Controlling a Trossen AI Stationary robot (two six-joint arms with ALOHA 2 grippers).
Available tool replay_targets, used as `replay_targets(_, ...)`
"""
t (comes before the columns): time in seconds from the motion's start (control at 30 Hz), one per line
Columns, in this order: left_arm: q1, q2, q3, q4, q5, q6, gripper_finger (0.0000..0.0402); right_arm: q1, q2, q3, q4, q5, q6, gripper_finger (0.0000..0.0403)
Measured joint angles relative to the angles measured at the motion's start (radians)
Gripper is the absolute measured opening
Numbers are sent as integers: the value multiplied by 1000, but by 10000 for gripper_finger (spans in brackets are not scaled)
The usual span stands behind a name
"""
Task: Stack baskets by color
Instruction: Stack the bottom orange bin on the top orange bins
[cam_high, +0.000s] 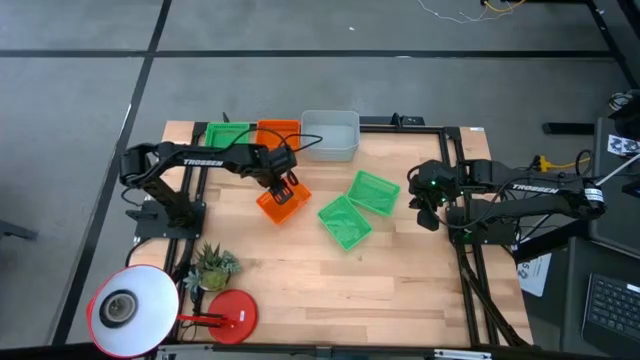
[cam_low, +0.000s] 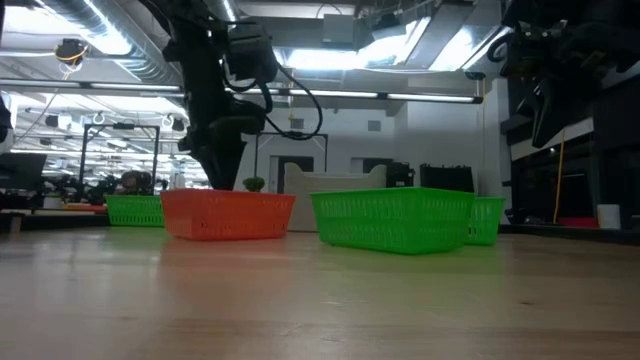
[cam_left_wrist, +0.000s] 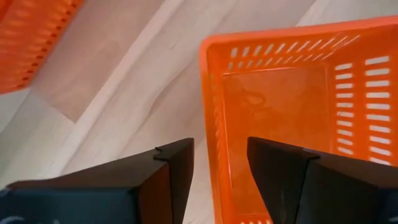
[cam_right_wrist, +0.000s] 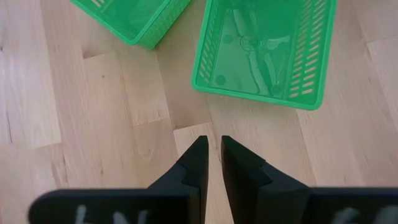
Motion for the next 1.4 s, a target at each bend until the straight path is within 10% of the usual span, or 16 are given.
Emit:
replay_targets(0.4,-18,126,0,2,6,34,136,0,0,1,0,0,0,44)
replay_targets(0.63,-41,139,0,3,48,105,15,0,0,1,0,0,0,44)
replay_targets(0.8,-46,117,51,-43,25,173,2,0,0,1,0,0,1,44)
replay_targets(1.13,4,88,404,-331,-338,669,0,0,0,1,0,0,2,44)
replay_targets(1.4,183,88,474,-288,-377,972,0,0,0,1,0,0,2,44)
